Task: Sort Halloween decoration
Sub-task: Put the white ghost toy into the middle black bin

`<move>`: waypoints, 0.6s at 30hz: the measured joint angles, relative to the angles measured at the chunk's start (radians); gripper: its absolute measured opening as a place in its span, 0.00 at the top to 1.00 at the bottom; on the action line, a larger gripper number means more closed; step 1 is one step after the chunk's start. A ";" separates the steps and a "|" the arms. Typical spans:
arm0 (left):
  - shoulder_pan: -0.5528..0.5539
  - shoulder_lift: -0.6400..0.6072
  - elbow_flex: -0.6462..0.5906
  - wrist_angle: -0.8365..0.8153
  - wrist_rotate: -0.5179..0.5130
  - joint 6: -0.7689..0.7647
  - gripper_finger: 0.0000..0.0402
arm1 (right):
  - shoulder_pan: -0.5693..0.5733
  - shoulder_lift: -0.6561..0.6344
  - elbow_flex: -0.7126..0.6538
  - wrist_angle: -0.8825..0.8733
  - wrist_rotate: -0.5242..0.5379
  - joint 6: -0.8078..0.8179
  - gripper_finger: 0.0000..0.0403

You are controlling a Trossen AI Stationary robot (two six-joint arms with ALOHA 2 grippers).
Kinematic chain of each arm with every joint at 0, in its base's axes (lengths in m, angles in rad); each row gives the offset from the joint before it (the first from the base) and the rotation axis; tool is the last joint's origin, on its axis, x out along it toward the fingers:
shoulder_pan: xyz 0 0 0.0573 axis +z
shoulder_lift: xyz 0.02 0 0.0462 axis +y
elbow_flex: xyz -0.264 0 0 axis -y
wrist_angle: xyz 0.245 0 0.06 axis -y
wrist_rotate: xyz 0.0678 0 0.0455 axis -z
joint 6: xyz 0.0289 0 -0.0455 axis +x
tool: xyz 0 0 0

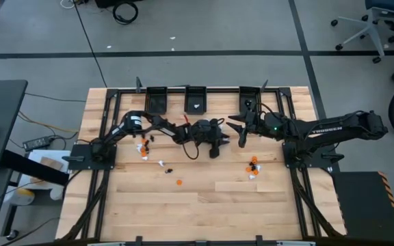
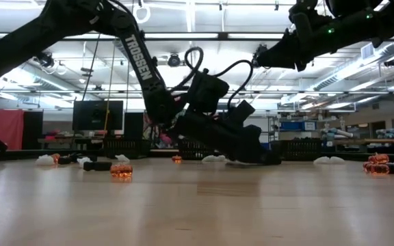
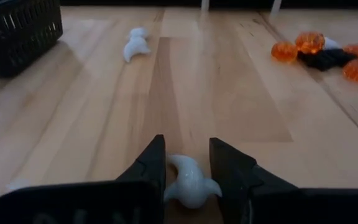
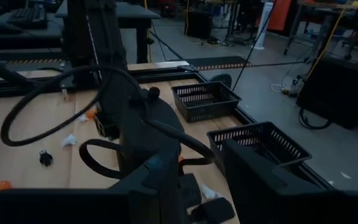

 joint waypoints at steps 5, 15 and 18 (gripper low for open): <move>0.000 -0.060 -0.002 -0.127 0.001 0.056 0.79 | 0.000 0.000 0.000 -0.010 0.014 0.000 0.67; 0.001 -0.121 -0.001 -0.235 0.003 0.092 0.78 | 0.000 0.000 0.000 -0.005 0.017 0.000 0.67; 0.006 -0.136 -0.001 -0.247 0.002 0.095 0.78 | 0.000 0.000 0.000 -0.007 0.017 0.001 0.67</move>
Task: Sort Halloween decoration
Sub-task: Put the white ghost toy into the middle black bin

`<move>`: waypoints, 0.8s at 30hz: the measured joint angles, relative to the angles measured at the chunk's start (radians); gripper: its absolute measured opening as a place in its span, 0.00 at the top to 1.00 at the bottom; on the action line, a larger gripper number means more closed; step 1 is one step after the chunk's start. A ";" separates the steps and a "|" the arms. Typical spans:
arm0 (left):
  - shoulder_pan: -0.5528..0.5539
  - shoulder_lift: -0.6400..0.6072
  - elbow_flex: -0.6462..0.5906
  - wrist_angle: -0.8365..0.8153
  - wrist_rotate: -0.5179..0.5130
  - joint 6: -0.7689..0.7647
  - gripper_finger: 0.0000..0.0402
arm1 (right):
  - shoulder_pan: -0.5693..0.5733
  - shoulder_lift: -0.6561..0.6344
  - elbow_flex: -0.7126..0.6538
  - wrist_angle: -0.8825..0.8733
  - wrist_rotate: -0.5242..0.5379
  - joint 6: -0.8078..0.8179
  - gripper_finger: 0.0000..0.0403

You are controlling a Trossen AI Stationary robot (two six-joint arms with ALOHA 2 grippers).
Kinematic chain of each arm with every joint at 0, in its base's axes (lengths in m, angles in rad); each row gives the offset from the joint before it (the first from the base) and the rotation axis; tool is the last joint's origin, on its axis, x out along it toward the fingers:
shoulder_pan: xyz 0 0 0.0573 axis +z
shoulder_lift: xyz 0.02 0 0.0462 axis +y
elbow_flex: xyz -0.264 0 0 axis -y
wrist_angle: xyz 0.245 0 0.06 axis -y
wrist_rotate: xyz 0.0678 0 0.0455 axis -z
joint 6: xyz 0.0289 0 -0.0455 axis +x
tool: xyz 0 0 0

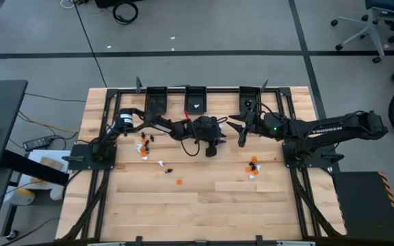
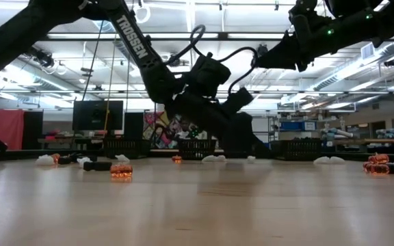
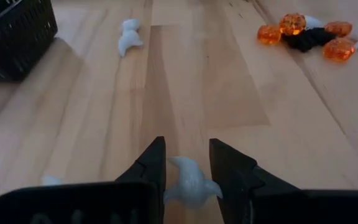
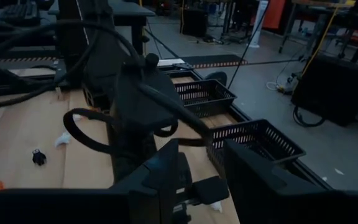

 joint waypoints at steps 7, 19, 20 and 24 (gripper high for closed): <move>0.035 -0.077 0.001 -0.121 -0.023 0.064 0.78 | 0.000 0.000 0.000 -0.002 0.000 0.000 0.67; 0.176 -0.285 -0.047 -0.269 -0.095 0.086 0.78 | 0.000 0.000 0.000 -0.005 0.003 0.002 0.67; 0.191 -0.295 -0.054 -0.267 -0.103 0.085 0.78 | 0.000 0.000 0.000 -0.005 0.003 0.002 0.67; 0.266 -0.307 -0.083 -0.276 -0.124 0.040 0.78 | 0.000 0.000 0.000 -0.005 0.003 0.002 0.67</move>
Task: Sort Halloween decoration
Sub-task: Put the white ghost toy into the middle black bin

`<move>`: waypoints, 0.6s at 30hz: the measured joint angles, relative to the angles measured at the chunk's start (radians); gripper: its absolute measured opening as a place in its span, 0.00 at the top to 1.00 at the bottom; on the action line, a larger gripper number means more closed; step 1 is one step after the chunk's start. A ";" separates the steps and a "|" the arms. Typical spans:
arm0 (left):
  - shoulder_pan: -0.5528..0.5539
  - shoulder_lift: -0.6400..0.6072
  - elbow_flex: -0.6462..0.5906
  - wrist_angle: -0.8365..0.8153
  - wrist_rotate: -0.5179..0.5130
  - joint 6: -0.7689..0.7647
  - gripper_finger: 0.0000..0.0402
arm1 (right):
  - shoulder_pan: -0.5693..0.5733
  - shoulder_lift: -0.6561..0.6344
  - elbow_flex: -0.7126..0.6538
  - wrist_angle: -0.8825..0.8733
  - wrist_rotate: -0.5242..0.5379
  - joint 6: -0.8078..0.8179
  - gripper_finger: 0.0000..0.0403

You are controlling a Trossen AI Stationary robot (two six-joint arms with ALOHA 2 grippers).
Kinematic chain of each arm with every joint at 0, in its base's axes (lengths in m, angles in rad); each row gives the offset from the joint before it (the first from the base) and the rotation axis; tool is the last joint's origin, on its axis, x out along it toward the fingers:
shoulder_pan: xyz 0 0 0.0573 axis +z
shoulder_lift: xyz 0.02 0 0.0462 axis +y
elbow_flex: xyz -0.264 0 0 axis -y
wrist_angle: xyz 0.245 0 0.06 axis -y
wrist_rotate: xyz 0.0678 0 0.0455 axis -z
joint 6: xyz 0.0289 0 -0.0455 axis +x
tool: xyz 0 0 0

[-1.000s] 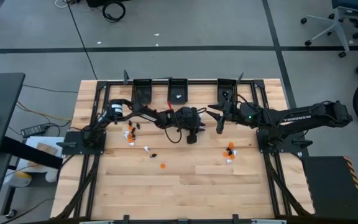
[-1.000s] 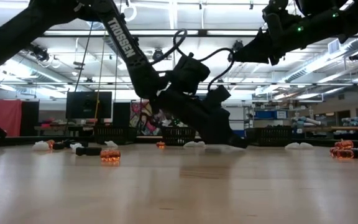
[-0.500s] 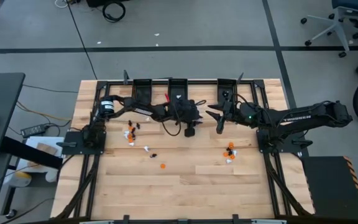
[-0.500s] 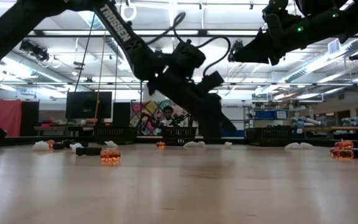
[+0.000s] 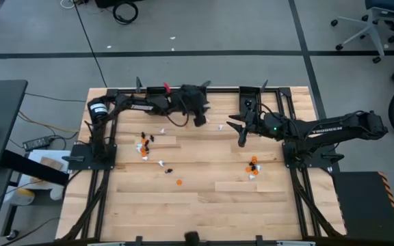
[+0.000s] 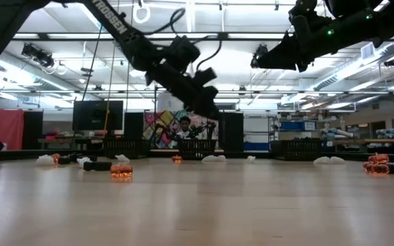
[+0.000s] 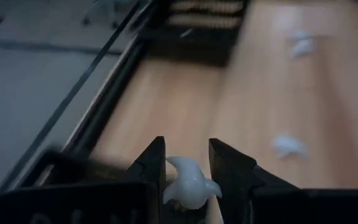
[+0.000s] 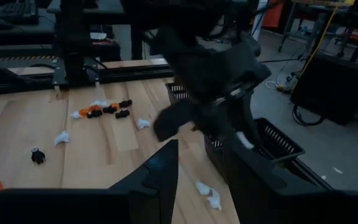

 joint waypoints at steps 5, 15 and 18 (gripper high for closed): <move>0.091 0.013 -0.030 -0.005 -0.003 -0.115 0.78 | 0.000 0.000 0.000 0.001 0.000 0.000 0.67; 0.112 0.013 -0.032 -0.018 0.009 -0.301 0.72 | 0.000 0.000 0.000 0.023 -0.001 -0.004 0.67; 0.109 0.013 -0.032 -0.028 0.009 -0.315 0.67 | 0.000 0.000 0.000 0.023 -0.001 -0.007 0.67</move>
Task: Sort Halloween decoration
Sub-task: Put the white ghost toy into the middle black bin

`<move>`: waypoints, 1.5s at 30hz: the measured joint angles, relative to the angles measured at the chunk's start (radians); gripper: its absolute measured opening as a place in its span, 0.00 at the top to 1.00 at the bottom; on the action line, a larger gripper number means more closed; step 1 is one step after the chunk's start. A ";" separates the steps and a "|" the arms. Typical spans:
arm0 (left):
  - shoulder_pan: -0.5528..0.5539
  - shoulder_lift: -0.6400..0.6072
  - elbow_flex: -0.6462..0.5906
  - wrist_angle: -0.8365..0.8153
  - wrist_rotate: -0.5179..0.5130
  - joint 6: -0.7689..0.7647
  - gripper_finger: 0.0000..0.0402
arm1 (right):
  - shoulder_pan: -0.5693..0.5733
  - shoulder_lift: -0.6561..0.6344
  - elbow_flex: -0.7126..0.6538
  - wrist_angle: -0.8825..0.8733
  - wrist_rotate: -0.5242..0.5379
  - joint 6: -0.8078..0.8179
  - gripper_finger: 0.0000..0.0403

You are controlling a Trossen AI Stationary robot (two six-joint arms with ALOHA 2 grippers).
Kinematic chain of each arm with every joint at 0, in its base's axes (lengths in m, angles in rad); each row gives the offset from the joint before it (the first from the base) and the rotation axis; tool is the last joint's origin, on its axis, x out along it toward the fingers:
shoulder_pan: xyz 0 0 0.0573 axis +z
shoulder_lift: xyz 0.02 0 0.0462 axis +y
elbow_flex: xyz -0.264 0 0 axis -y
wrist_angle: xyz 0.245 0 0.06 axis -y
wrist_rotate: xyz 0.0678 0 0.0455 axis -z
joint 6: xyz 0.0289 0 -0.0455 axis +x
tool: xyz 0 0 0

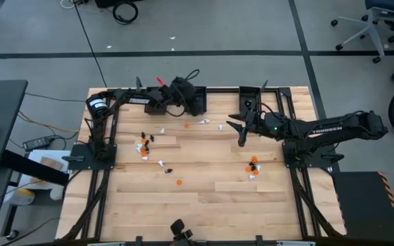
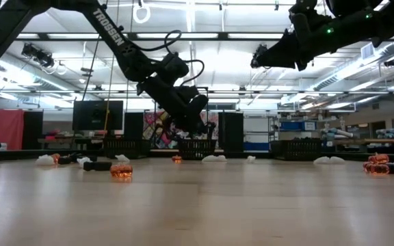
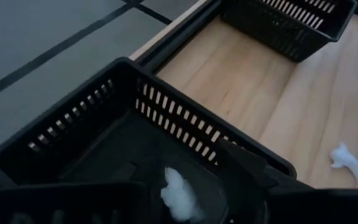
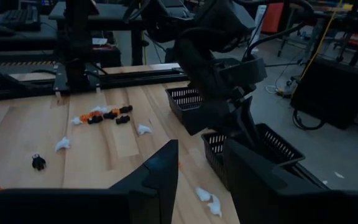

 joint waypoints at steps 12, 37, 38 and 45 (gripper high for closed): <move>-0.070 -0.008 0.003 0.049 0.023 0.236 0.57 | 0.000 0.000 0.000 0.000 0.000 -0.011 0.67; -0.358 0.273 0.019 0.583 -0.178 0.116 0.55 | 0.048 -0.089 0.000 -0.008 0.073 -0.081 0.67; -0.358 0.281 0.025 0.588 -0.188 0.115 0.54 | 0.048 -0.084 0.000 -0.008 0.073 -0.078 0.67; -0.356 0.370 0.121 0.606 -0.196 0.066 0.49 | 0.048 -0.078 0.000 0.000 0.073 -0.074 0.67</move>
